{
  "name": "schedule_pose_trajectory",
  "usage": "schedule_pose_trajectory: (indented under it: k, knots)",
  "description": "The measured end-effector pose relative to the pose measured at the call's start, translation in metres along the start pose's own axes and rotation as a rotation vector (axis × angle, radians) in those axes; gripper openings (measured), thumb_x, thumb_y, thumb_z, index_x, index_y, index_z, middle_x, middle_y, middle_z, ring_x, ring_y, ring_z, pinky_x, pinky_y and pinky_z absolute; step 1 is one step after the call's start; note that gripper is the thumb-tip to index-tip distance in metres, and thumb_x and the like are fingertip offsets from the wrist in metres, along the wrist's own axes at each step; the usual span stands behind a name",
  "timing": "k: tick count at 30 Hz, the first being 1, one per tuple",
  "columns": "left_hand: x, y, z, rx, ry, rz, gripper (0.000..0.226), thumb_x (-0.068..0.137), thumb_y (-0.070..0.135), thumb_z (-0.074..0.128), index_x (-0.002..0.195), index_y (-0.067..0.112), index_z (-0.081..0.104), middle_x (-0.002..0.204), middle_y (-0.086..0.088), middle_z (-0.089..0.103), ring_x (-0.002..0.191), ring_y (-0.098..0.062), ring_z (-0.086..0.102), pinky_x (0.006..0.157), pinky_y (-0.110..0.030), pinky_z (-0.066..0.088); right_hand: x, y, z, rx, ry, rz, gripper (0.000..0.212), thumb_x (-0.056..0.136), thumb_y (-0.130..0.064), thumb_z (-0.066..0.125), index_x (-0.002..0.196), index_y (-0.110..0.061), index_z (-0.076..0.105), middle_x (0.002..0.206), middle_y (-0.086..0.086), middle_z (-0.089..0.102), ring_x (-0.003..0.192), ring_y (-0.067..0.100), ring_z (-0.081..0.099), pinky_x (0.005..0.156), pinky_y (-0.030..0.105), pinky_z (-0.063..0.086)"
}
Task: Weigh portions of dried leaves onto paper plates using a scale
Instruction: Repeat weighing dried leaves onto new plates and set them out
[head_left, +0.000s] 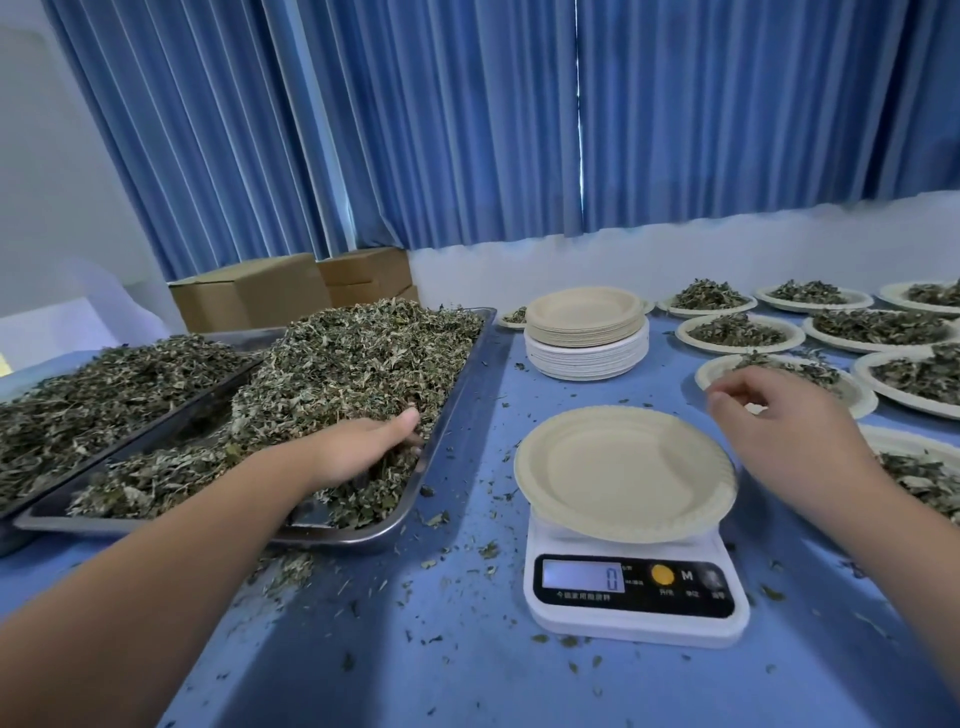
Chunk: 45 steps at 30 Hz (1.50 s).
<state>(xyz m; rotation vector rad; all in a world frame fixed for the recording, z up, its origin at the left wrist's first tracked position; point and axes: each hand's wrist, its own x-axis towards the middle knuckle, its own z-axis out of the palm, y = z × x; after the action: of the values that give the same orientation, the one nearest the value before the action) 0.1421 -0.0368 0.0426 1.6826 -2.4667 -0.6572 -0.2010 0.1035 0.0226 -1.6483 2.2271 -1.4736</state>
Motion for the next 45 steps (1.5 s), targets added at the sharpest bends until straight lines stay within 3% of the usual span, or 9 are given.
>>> schedule_pose_trajectory:
  k: [2,4,9,22,25,27,29,35,45]
  knots:
    - [-0.004,0.001,-0.002,-0.075,0.086,0.039,0.067,0.082,0.075,0.013,0.097,0.039,0.068,0.123,0.0,0.066,0.113,-0.023,0.06,0.102,-0.04,0.043,0.001,0.001,-0.001,0.006,0.009,0.012,0.011,0.092,-0.019,0.056,0.088,-0.022,0.066,0.09,-0.01,0.063,0.077,0.004,0.052,0.073,0.026,0.032]
    - [-0.009,0.004,-0.003,-0.159,0.167,0.072,0.066,0.081,0.076,0.015,0.096,0.038,0.067,0.105,0.008,0.071,0.098,-0.018,0.065,0.084,-0.032,0.048,0.0,0.001,-0.001,0.016,0.012,0.022,0.012,0.092,-0.018,0.056,0.087,-0.022,0.065,0.09,-0.01,0.063,0.081,0.01,0.053,0.074,0.026,0.033]
    - [-0.02,0.005,0.009,-0.016,-0.057,-0.035,0.087,0.073,0.087,0.005,0.145,0.046,0.034,0.155,0.009,0.031,0.14,-0.02,0.033,0.115,-0.048,0.019,-0.003,-0.001,-0.003,0.002,0.003,-0.004,0.01,0.092,-0.016,0.056,0.089,-0.02,0.065,0.091,-0.005,0.062,0.085,0.014,0.052,0.077,0.026,0.033]
    - [-0.056,0.01,0.019,0.178,-0.094,0.046,0.091,0.078,0.08,0.01,0.149,0.029,0.035,0.157,0.005,0.029,0.144,-0.017,0.028,0.117,-0.036,0.016,-0.006,-0.005,-0.005,-0.004,-0.026,0.007,0.015,0.093,-0.016,0.053,0.091,-0.014,0.068,0.091,-0.001,0.065,0.084,0.018,0.054,0.074,0.029,0.035]
    - [-0.064,0.009,0.023,0.213,-0.036,0.115,0.087,0.077,0.078,0.008,0.12,0.025,0.061,0.128,-0.009,0.057,0.118,-0.021,0.054,0.106,-0.036,0.036,-0.007,-0.005,-0.006,0.008,-0.025,0.012,0.015,0.092,-0.015,0.054,0.089,-0.013,0.068,0.091,0.0,0.066,0.084,0.018,0.055,0.073,0.029,0.035]
    - [-0.069,0.006,0.025,0.223,0.023,0.145,0.064,0.079,0.076,0.009,0.083,0.031,0.056,0.101,-0.005,0.059,0.095,-0.018,0.056,0.094,-0.038,0.043,-0.007,-0.005,-0.007,0.019,-0.016,0.015,0.015,0.092,-0.015,0.054,0.087,-0.013,0.068,0.09,0.0,0.066,0.083,0.019,0.055,0.073,0.028,0.034]
    - [-0.072,0.003,0.026,0.226,0.082,0.179,0.054,0.084,0.072,0.014,0.07,0.03,0.045,0.083,-0.002,0.053,0.077,-0.014,0.052,0.083,-0.038,0.045,-0.007,-0.005,-0.008,0.029,-0.013,0.02,0.015,0.092,-0.015,0.054,0.086,-0.014,0.067,0.089,-0.001,0.065,0.081,0.018,0.054,0.072,0.028,0.034]
    - [-0.073,-0.002,0.031,0.179,0.191,0.238,0.053,0.087,0.069,0.026,0.072,0.023,0.049,0.065,0.004,0.051,0.053,-0.004,0.044,0.056,-0.023,0.035,-0.008,-0.003,-0.009,0.042,-0.016,0.032,0.015,0.093,-0.016,0.053,0.088,-0.016,0.067,0.088,-0.003,0.064,0.078,0.015,0.053,0.071,0.028,0.034]
    - [-0.061,0.002,0.015,-0.057,0.287,0.113,0.026,0.094,0.049,0.051,0.087,0.027,0.065,0.053,0.008,0.059,0.039,0.0,0.047,0.041,-0.014,0.036,-0.006,-0.002,-0.011,0.089,0.011,0.053,0.017,0.093,-0.017,0.051,0.085,-0.017,0.066,0.078,-0.013,0.059,0.069,0.003,0.051,0.06,0.028,0.035]
